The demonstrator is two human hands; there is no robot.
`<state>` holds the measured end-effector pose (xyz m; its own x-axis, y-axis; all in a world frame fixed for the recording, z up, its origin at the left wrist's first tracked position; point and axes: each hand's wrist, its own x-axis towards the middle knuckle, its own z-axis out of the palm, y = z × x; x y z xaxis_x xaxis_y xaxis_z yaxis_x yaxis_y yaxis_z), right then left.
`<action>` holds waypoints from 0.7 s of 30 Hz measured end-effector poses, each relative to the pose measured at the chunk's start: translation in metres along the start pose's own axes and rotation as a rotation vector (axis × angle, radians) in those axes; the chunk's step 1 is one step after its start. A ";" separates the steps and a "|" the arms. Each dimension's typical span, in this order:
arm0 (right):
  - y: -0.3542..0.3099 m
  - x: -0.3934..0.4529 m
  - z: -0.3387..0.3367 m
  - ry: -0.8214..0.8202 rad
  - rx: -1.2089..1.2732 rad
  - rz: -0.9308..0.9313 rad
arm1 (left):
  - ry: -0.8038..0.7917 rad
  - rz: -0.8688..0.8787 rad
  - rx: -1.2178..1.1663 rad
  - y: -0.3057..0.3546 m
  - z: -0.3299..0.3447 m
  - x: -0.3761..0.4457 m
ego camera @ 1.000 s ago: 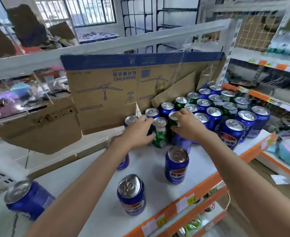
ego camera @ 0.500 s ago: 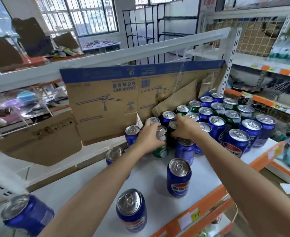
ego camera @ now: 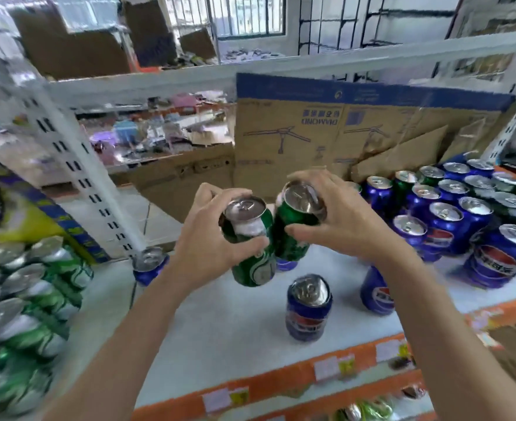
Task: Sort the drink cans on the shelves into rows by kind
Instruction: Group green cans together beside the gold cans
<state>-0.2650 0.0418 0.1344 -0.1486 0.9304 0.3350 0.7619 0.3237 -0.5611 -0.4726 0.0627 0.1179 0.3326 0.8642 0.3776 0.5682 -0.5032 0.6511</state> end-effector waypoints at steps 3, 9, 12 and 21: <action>-0.029 -0.005 0.042 -0.128 0.046 -0.040 | 0.067 -0.082 0.051 -0.031 -0.025 -0.046; -0.040 -0.032 0.129 -0.223 0.236 0.065 | 0.158 -0.343 0.084 -0.091 -0.041 -0.121; -0.042 -0.037 0.153 -0.268 0.261 0.112 | 0.198 -0.407 0.153 -0.108 -0.040 -0.140; -0.060 -0.037 0.190 -0.202 0.165 0.101 | 0.231 -0.450 0.078 -0.129 -0.038 -0.149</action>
<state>-0.4250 0.0203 0.0113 -0.2119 0.9696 0.1226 0.6686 0.2353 -0.7054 -0.6237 -0.0006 0.0024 -0.1275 0.9688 0.2127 0.6745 -0.0726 0.7347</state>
